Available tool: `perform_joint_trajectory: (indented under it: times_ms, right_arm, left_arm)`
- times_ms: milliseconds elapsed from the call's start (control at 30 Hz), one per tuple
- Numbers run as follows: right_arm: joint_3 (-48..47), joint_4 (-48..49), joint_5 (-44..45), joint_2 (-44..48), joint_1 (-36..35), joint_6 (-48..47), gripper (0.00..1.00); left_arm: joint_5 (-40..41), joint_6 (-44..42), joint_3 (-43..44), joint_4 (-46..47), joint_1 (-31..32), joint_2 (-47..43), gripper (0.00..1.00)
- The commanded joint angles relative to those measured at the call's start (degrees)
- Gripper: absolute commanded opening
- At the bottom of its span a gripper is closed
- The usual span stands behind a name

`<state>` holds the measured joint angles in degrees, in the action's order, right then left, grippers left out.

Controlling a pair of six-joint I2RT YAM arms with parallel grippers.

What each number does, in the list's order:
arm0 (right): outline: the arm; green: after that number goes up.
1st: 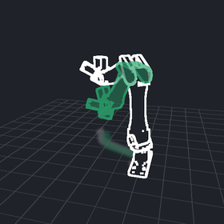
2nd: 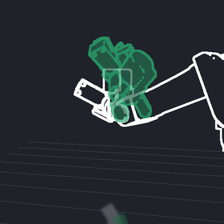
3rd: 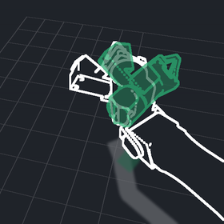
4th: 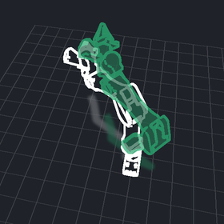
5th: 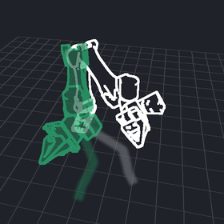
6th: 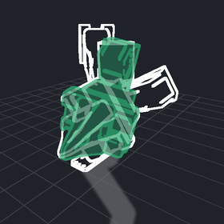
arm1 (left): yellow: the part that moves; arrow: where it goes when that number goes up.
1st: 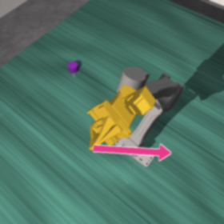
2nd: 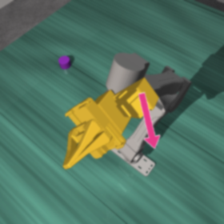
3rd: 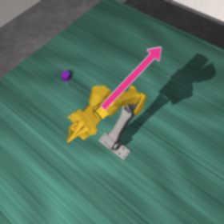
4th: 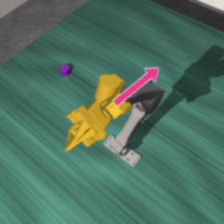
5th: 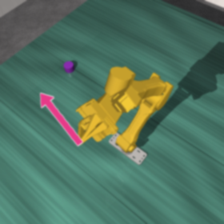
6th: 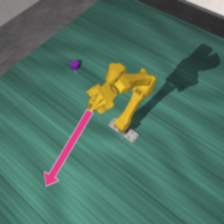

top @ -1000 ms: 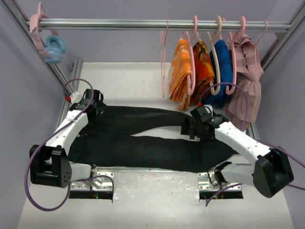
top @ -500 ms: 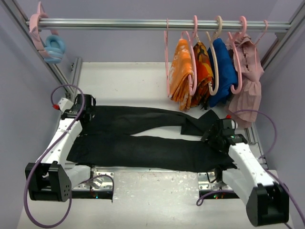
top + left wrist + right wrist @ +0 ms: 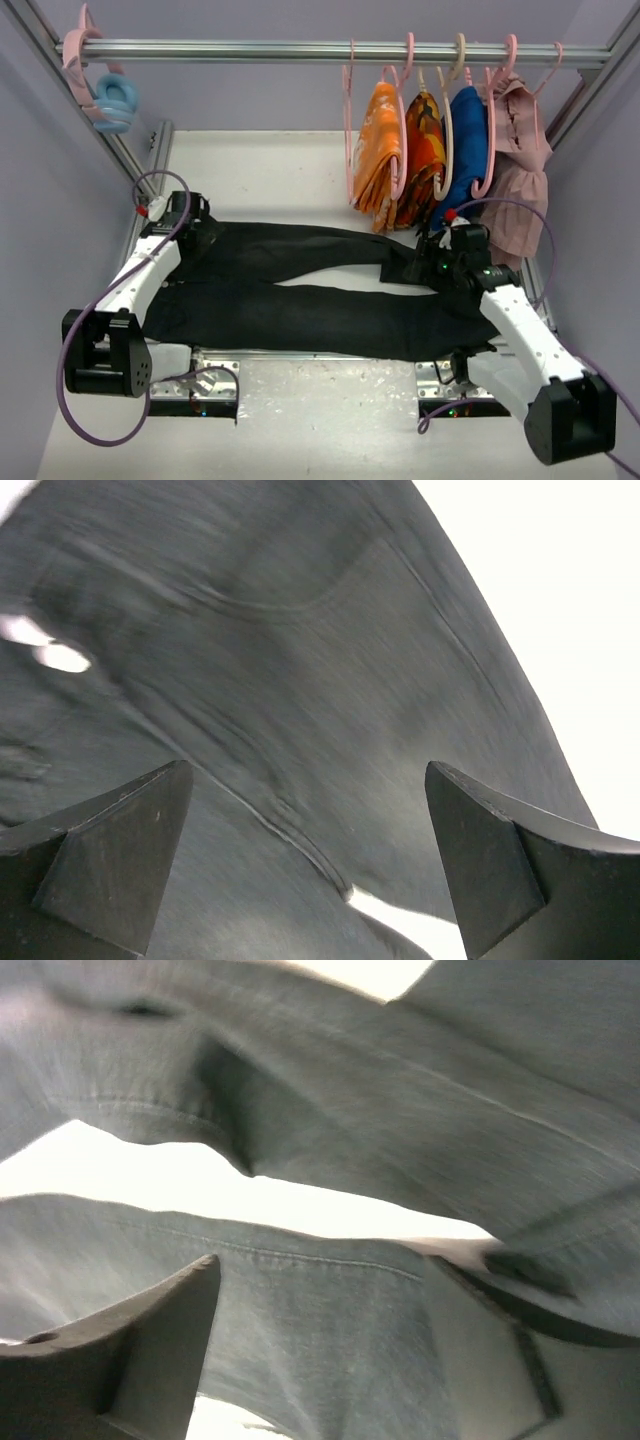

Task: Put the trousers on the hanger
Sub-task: Flatten out the trousers at the center of the board.

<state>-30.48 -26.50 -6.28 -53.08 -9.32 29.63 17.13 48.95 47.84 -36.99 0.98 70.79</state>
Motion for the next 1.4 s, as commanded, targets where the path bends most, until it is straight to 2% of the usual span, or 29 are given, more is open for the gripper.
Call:
perform_joint_trajectory:
  times_ms: [0, 33, 100, 267, 333, 467, 500, 567, 633, 800, 1133, 1300, 1367]
  right_arm:
    - [-4.3, 7.1, 3.0, -7.3, -5.3, -4.6, 0.7]
    - [-4.7, 9.1, 5.3, -8.7, -6.4, -4.7, 0.65]
    - [-6.2, 10.1, 10.7, -13.6, -6.9, -5.3, 0.62]
    - [-8.3, 11.2, 17.9, -20.7, -6.9, -7.2, 0.56]
    - [-8.5, 13.1, 20.7, -23.5, -6.9, -7.5, 0.49]
    - [-9.4, 15.5, 21.7, -26.2, -6.9, -9.6, 0.46]
    - [-9.9, 15.4, 21.6, -27.8, -6.9, -10.1, 0.4]
    - [-12.0, 14.5, 21.9, -30.1, -6.9, -11.2, 0.09]
    - [-12.3, 13.8, 23.6, -29.9, -7.0, -11.2, 0.0]
    - [-10.3, 17.6, 27.2, -23.0, -7.2, -12.2, 0.0]
    - [-19.7, 15.0, 30.5, -25.0, -7.5, -18.9, 0.0]
    - [-22.3, 7.5, 28.8, -19.8, -9.4, -19.8, 0.0]
    - [-24.2, 1.2, 26.4, -16.7, -10.4, -19.4, 0.0]
  left_arm:
    - [-5.1, -2.2, 3.8, 5.5, 7.3, 1.7, 1.0]
    - [-4.4, -1.6, 3.9, 5.9, 10.0, 2.2, 1.0]
    - [-4.0, -0.9, 3.2, 7.3, 13.7, 2.6, 1.0]
    - [-5.7, -1.0, 1.4, 10.8, 16.1, 3.8, 1.0]
    - [-9.3, -2.4, -0.1, 15.5, 16.9, 4.4, 1.0]
    - [-15.0, -4.7, -3.2, 22.6, 19.0, 5.4, 1.0]
    - [-16.3, -5.2, -3.7, 24.9, 19.4, 5.7, 1.0]
    - [-18.3, -5.5, -4.4, 26.6, 20.2, 6.6, 1.0]
    - [-17.8, -5.7, -4.7, 26.7, 20.3, 8.1, 1.0]
    - [-17.4, -6.3, -6.5, 27.7, 20.3, 9.6, 1.0]
    - [-12.2, -7.5, -8.3, 27.1, 20.3, 9.5, 1.0]
    - [-8.5, -7.5, -8.6, 27.0, 20.3, 10.3, 1.0]
    - [-8.6, -7.5, -8.1, 26.8, 20.3, 11.5, 1.0]
